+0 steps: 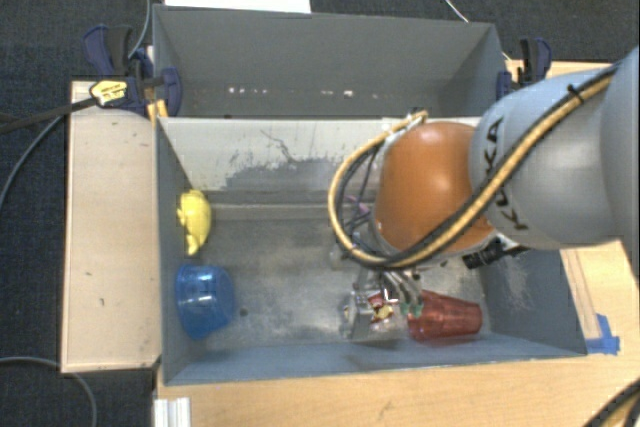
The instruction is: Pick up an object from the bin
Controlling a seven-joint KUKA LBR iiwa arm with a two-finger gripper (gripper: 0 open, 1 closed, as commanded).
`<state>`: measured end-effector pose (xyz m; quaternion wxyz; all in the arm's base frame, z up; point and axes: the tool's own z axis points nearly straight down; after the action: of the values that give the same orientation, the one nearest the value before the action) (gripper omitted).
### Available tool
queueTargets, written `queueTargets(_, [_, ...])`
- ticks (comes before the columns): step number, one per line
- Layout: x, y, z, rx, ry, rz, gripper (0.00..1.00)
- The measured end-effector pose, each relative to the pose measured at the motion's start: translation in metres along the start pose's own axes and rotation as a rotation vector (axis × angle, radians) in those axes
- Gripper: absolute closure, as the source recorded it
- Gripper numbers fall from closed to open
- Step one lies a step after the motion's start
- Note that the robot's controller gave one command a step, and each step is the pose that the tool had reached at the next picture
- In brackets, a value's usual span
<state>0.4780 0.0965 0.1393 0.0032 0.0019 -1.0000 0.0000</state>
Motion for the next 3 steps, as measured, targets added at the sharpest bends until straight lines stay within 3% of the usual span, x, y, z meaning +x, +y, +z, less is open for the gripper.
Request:
queueTargets(1, [-0.002, 0.000, -0.004, -0.001, -0.008, 0.003, 0.00])
queueTargets(2, [-0.004, -0.022, 0.009, -0.002, -0.006, 0.053, 0.00])
queueTargets(3, [-0.002, -0.043, 0.018, 0.000, -0.006, -0.011, 0.00])
